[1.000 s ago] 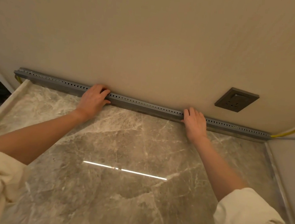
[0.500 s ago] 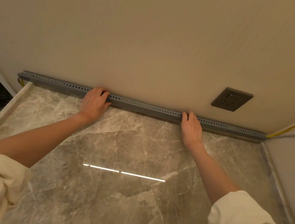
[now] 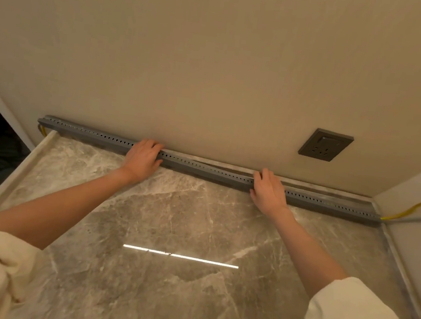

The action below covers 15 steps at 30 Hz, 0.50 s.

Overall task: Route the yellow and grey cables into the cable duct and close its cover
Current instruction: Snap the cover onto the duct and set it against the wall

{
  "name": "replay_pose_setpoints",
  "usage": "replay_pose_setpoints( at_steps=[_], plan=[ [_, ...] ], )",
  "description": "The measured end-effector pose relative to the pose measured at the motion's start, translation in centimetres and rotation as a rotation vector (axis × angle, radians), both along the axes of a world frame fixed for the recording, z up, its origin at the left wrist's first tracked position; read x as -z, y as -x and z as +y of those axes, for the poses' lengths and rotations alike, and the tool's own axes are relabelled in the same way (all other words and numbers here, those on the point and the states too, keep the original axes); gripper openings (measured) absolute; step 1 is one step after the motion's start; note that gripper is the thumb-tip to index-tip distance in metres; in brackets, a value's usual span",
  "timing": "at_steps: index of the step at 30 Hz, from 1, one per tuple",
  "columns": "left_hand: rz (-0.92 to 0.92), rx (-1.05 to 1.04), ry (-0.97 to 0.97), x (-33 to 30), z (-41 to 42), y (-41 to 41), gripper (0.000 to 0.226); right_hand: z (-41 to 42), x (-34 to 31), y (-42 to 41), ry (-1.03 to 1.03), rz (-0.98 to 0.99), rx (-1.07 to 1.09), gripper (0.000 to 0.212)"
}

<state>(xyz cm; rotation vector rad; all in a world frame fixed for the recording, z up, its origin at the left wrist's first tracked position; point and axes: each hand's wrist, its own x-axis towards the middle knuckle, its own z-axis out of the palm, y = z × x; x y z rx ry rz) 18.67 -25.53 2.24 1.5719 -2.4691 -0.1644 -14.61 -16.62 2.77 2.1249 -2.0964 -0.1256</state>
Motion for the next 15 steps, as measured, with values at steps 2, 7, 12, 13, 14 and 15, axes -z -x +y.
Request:
replay_pose_setpoints(
  at_steps=[2, 7, 12, 13, 14, 15],
  plan=[
    [-0.087, 0.019, -0.033, 0.1, 0.2, -0.2, 0.042, 0.3, 0.3, 0.0, -0.065, 0.028, 0.013, 0.033],
    [-0.202, 0.014, -0.027, 0.2, -0.2, -0.7, 0.035, 0.2, -0.3, -0.2, -0.146, 0.129, 0.010, 0.026],
    [-0.229, 0.044, 0.011, -0.3, -1.3, -0.4, 0.022, -1.4, -2.5, 0.8, -0.107, 0.234, 0.016, 0.019],
    [-0.227, 0.051, 0.022, -0.2, -1.4, -0.2, 0.020, -1.8, -2.8, 1.1, -0.090, 0.239, 0.024, 0.018],
    [-0.223, 0.051, 0.033, -0.2, -1.4, 0.0, 0.019, -2.1, -3.0, 1.5, -0.077, 0.244, 0.029, 0.018],
    [-0.216, 0.047, 0.045, 0.0, -1.4, 0.1, 0.018, -2.4, -3.0, 1.7, -0.067, 0.251, 0.027, 0.018]
  ],
)
